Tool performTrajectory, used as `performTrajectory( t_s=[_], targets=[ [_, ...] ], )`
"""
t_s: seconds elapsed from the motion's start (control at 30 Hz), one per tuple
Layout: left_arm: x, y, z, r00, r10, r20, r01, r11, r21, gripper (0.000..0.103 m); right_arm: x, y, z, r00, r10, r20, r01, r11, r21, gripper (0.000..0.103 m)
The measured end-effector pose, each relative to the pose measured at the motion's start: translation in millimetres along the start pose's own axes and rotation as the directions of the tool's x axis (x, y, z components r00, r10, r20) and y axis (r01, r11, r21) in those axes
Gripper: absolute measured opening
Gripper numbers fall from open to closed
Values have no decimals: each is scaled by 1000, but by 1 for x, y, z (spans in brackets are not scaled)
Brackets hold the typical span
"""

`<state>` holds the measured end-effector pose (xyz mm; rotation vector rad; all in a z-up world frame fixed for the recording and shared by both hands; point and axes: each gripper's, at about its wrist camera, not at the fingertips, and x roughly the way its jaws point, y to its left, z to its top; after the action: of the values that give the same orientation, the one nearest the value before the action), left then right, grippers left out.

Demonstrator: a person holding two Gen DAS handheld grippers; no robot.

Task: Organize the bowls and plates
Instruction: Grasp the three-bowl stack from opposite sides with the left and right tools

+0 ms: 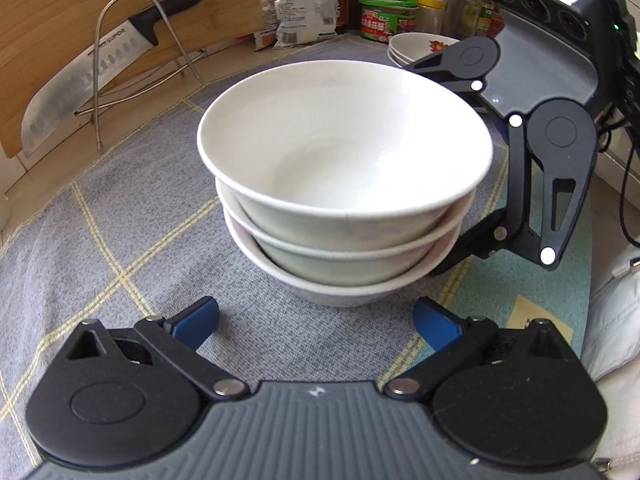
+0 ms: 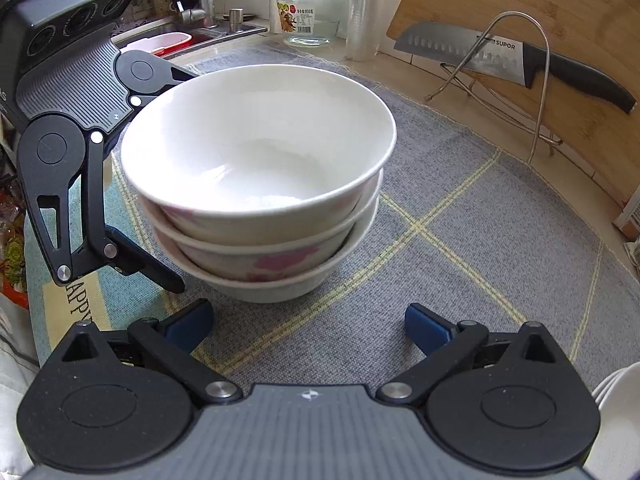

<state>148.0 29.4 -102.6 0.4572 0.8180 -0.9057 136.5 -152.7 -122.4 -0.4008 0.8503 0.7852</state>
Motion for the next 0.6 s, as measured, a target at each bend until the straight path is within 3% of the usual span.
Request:
performTrajectory(
  t_s=[0.4, 0.6],
  targets=[
    [5, 29, 8, 987, -161, -3, 159, 969, 189, 89, 2, 6, 25, 998, 51, -29, -54, 990, -130, 102],
    [12, 34, 15, 975, -223, -20, 221, 938, 266, 88, 2, 8, 32, 996, 62, -59, -70, 984, -162, 97]
  ],
)
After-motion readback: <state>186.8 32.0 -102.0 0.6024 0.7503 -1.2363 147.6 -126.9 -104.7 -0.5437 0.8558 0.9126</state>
